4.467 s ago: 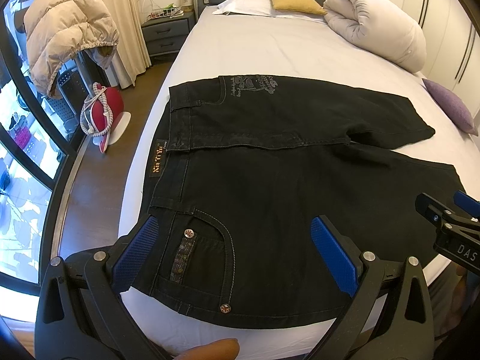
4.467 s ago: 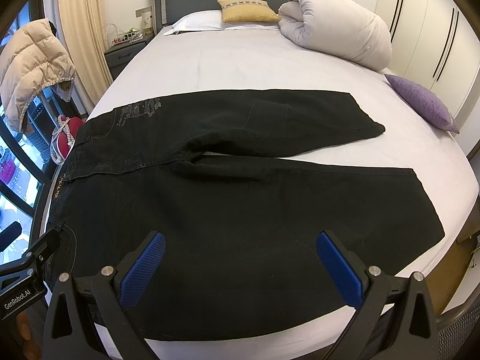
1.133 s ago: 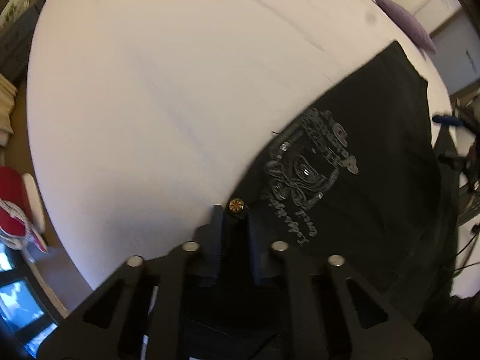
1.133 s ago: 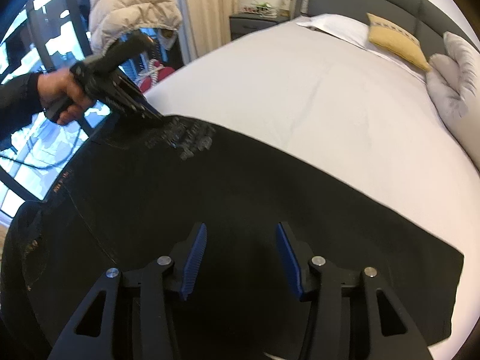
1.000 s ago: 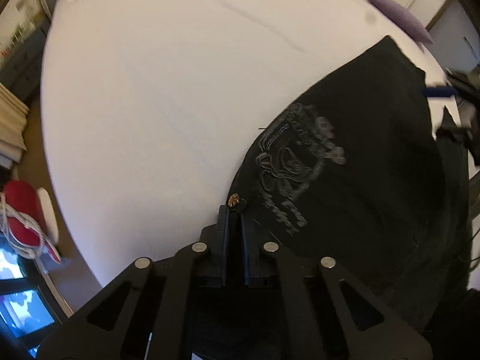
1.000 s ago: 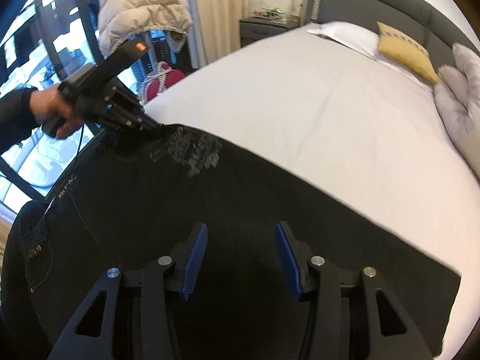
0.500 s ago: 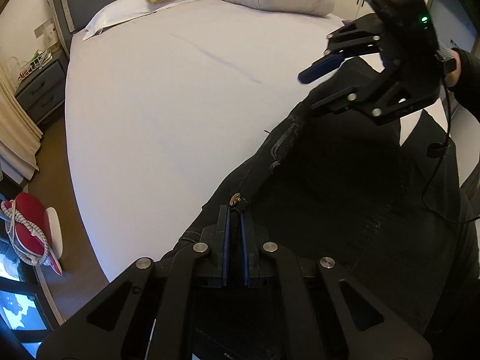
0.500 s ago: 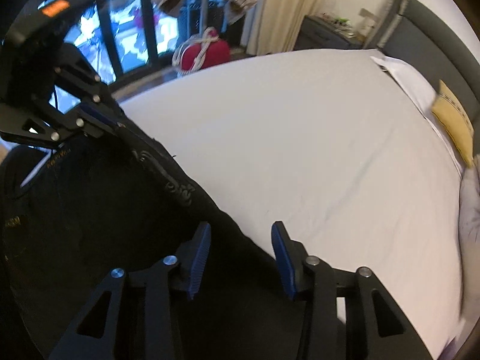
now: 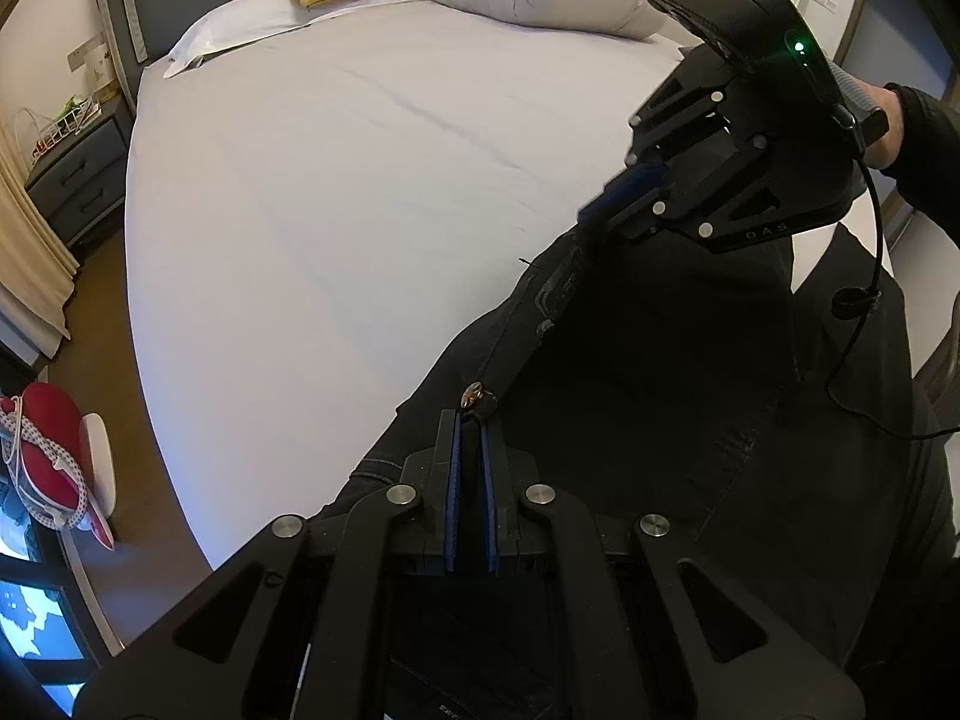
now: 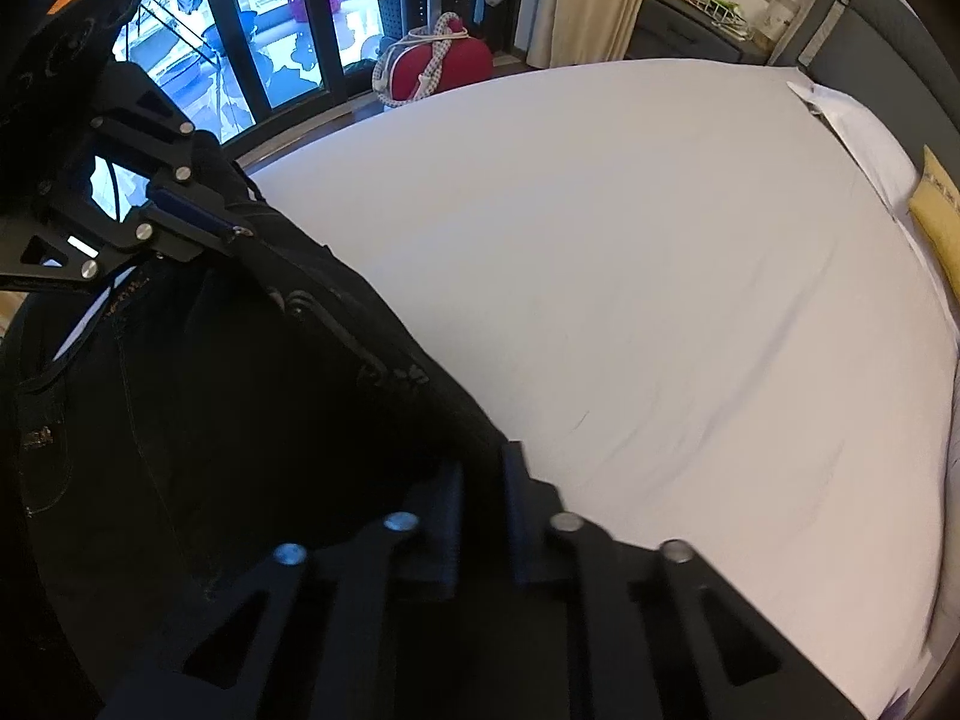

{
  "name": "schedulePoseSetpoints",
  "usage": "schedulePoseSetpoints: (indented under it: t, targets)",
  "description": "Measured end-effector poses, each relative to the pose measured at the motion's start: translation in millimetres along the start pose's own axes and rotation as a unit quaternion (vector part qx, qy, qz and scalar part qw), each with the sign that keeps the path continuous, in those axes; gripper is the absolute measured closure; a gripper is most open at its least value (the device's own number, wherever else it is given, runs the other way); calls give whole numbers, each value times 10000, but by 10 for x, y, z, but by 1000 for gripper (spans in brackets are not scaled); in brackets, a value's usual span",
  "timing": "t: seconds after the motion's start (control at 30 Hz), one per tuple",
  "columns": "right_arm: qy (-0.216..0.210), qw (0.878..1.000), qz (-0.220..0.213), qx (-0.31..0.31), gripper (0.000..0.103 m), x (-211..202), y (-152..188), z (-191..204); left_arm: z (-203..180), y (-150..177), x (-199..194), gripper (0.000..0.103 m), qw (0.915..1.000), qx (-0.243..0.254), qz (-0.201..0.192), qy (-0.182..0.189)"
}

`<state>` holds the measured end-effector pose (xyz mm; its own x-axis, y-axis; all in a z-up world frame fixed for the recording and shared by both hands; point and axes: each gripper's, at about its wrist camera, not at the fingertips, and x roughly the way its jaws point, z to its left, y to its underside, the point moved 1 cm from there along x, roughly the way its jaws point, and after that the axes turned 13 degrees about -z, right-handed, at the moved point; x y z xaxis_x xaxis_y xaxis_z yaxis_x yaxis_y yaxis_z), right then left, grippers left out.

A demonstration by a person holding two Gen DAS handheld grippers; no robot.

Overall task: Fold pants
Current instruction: 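Grasp the jeans waistband with the left tool while the right tool grasps the waistband edge, then lift the jeans by the waistband with both tools, hanging the legs down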

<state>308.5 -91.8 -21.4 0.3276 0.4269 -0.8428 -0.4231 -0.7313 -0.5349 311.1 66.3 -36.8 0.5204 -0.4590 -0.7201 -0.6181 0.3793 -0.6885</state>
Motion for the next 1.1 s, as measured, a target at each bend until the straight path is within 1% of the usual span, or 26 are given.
schedulePoseSetpoints:
  t: [0.13,0.23,0.33,0.4,0.47,0.6,0.67,0.73,0.77,0.83,0.9,0.97,1.0,1.03,1.07,1.1]
  targets:
    - [-23,9997,-120,220,95,-88,43,34,-1,36,-12,98,10000,0,-25,-43]
    - [-42,9977,-331,583,96,-187,82,57,-19,42,-58,98,10000,-43,-51,-54]
    - [-245,9940,-526,931,96,-243,112,190,-68,47,-150,98,9999,-101,-70,-30]
    - [-455,9895,-664,1202,96,-259,138,329,-127,66,-195,98,9999,-110,-74,-21]
    - [-611,9862,-717,1363,96,-260,155,427,-208,93,-257,98,9999,-117,-74,-9]
    - [-868,9829,-755,1436,96,-300,260,662,-371,188,-381,98,10000,-75,-43,31]
    - [-934,9851,-726,1250,96,-375,358,780,-474,274,-456,98,10000,-9,-19,89]
    - [-947,9876,-676,1049,96,-430,454,880,-584,365,-537,98,9996,40,-10,270]
    - [-904,9900,-620,886,96,-485,500,946,-628,400,-567,98,9994,77,-5,331]
    - [-706,9955,-476,427,96,-629,634,1142,-786,503,-669,98,9981,214,-54,580]
    - [-524,9980,-350,17,96,-740,734,1328,-965,623,-738,98,9973,408,35,609]
    - [-360,9986,-224,-321,96,-816,845,1501,-1124,749,-774,98,9962,608,178,594]
    - [-220,9978,-127,-605,96,-857,925,1629,-1176,797,-786,98,9958,630,233,616]
    - [-108,9964,-49,-836,96,-880,982,1724,-1233,847,-800,98,9953,658,282,647]
    - [21,9929,47,-1186,96,-910,1065,1901,-1302,904,-816,98,9945,697,336,702]
    - [75,9901,101,-1398,96,-936,1120,2021,-1380,965,-832,98,9936,756,397,745]
